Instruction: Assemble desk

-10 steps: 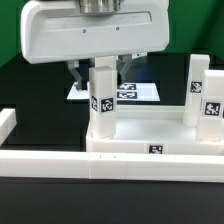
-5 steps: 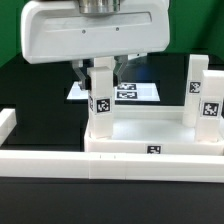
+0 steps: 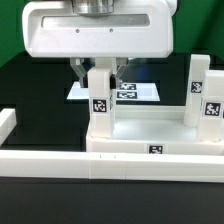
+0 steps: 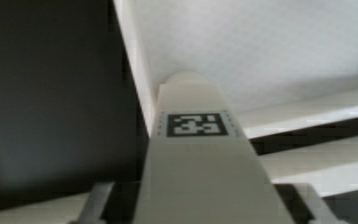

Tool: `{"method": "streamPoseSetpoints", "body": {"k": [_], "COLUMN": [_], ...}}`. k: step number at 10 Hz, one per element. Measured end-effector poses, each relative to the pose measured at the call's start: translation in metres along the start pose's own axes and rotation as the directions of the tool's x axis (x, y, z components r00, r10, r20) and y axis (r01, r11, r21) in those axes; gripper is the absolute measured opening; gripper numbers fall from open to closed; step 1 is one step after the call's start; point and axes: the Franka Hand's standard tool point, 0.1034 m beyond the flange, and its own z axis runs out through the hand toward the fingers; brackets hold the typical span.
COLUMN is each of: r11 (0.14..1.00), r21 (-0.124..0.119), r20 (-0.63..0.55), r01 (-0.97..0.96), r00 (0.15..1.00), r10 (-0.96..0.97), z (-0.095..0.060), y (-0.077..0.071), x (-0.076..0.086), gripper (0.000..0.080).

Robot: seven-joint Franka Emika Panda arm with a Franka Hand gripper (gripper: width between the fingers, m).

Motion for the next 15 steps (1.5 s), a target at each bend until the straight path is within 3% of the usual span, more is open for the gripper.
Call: {"method": "streamPoseSetpoints", "body": {"k": [3, 7, 8, 10, 13, 15], "r11": [0.929, 0.817, 0.834, 0.871, 0.978, 1.0], "r21": [-0.002, 0.005, 0.007, 0.007, 0.008, 0.009], "r20": [0.001, 0.007, 0.007, 0.007, 0.003, 0.002], "r01": [-0.371, -0.576, -0.551, -0.491, -0.208, -0.025], "r00": [0.929, 0.817, 0.834, 0.871, 0.978, 1.0], "r10": [0.371, 0.576, 0.551, 0.491, 0.208, 0.025], "z": [0.0017, 0.0018, 0.0018, 0.0018, 0.0006, 0.0009], "y": [-0.0013, -0.0016, -0.002, -0.0036, -0.0097, -0.0085], "x": [-0.0011, -0.0009, -0.001, -0.0011, -0.0017, -0.0019], "gripper": [0.0289, 0.0291, 0.0291, 0.0602, 0.0647, 0.0647]}}
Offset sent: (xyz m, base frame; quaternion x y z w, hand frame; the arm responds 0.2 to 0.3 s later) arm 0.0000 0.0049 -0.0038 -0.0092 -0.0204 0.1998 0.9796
